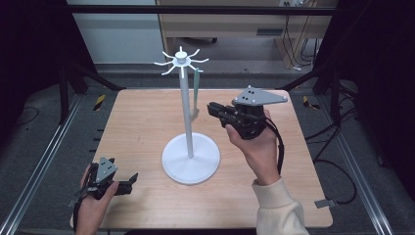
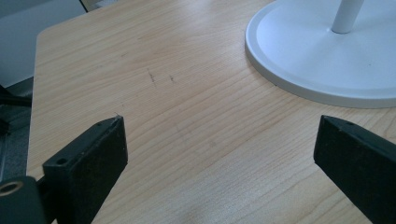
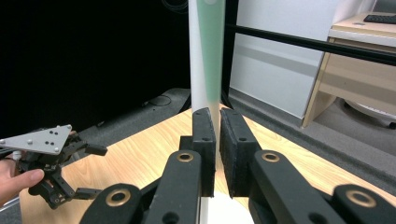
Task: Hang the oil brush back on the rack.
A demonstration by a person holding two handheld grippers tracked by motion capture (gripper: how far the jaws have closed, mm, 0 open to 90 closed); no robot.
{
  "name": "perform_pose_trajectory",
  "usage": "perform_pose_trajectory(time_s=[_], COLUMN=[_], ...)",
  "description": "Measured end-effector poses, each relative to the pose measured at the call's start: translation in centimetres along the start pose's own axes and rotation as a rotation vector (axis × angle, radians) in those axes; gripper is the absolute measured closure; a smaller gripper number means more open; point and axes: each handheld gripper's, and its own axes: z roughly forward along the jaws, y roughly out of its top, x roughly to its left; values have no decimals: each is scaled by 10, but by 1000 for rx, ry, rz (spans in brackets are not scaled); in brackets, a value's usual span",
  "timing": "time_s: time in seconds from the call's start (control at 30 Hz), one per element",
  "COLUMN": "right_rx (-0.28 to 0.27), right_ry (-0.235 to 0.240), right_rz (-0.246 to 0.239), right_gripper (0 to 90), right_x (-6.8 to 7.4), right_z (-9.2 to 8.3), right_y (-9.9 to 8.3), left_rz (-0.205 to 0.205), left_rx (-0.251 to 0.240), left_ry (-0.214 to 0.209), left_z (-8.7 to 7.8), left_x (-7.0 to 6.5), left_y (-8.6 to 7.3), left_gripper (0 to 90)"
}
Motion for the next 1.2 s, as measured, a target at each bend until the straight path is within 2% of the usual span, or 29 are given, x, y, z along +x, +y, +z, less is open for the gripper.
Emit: perform_pose_trajectory(time_s=[0.17,0.27,0.33,0.37,0.4,0.43,0.6,0.7,0.9,0.97,1.03,1.2], right_rx=[14,41,49,62,66,66,112,125,147,157,175,188], right_ry=[-29,-112,-131,-169,-184,-184,-256,-290,-332,-340,-365,-393], right_rz=[-2,-11,-11,-13,-12,-12,-3,-5,7,15,-12,-4], right_gripper=[827,762,744,708,686,686,488,407,319,259,172,118], right_x=[-1,-3,-3,-5,-6,-6,-12,-16,-26,-31,-38,-47], right_z=[-5,-9,-10,-12,-13,-13,-12,-11,-13,-13,-13,-15], right_y=[0,0,0,0,-1,-1,-3,-6,-11,-13,-18,-24], left_rz=[-3,-6,-7,-6,-5,-5,-6,-5,-5,-3,-1,-1], left_rx=[-1,-5,-4,-4,-5,-5,-6,-7,-9,-17,-22,-21], left_ry=[2,2,1,-1,0,0,-4,-5,-7,-11,-11,-11], left_z=[0,0,1,1,1,1,0,0,0,0,0,0], left_x=[0,0,0,0,0,0,0,0,0,0,0,0], left_y=[0,0,0,0,0,0,0,1,1,1,2,2], left_gripper=[24,25,24,25,25,24,24,24,24,24,24,24])
